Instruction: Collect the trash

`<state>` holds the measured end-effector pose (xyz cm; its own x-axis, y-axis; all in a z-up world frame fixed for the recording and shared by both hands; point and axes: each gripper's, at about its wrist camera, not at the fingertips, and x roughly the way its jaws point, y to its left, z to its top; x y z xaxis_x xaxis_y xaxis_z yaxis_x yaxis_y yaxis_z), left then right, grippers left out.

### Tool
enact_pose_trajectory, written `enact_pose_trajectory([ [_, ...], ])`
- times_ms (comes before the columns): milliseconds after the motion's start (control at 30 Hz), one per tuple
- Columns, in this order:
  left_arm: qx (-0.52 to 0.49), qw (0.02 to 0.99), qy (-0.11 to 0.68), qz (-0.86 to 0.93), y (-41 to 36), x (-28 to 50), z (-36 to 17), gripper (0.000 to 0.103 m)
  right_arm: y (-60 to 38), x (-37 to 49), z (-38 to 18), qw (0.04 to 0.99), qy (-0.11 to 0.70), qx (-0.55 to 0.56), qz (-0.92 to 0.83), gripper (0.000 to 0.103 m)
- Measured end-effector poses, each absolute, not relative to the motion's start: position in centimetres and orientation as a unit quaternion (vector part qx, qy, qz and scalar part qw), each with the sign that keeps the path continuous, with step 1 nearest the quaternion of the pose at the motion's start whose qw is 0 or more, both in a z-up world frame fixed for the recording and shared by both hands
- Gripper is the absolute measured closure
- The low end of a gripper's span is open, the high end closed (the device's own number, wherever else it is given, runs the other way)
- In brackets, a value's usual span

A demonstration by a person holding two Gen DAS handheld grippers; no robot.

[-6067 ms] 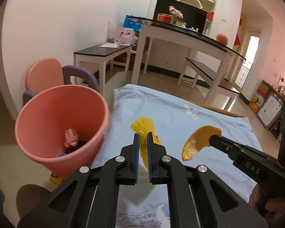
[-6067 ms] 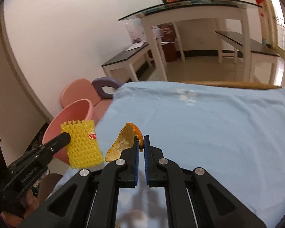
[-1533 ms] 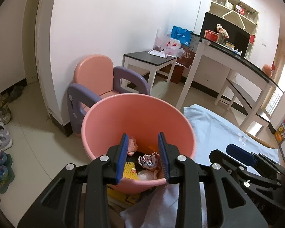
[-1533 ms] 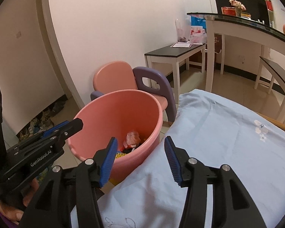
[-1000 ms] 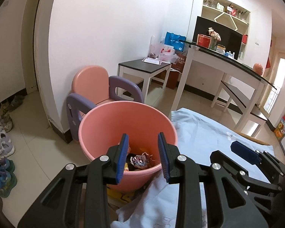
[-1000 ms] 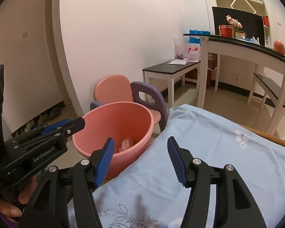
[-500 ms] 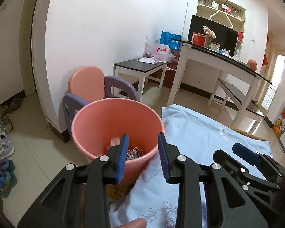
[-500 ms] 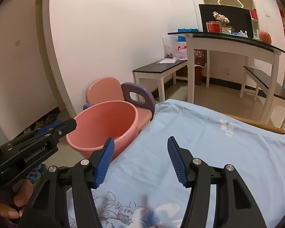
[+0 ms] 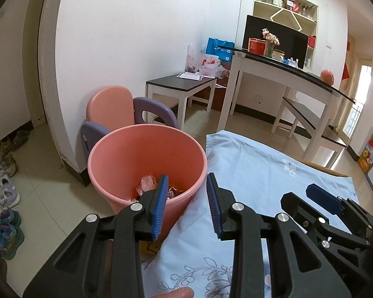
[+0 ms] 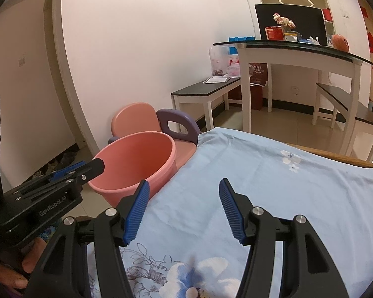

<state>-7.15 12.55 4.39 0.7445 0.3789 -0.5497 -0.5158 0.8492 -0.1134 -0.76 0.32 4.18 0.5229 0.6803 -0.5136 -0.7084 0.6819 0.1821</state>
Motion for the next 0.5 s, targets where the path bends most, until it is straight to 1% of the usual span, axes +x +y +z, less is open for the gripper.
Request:
enact_pose_trajectory([
  [500, -0.129, 0.924, 0.265, 0.243, 12.24, -7.11, 4.30, 0.071, 0.00, -0.83, 4.13, 0.872, 0.285, -0.023, 0.397, 0.045],
])
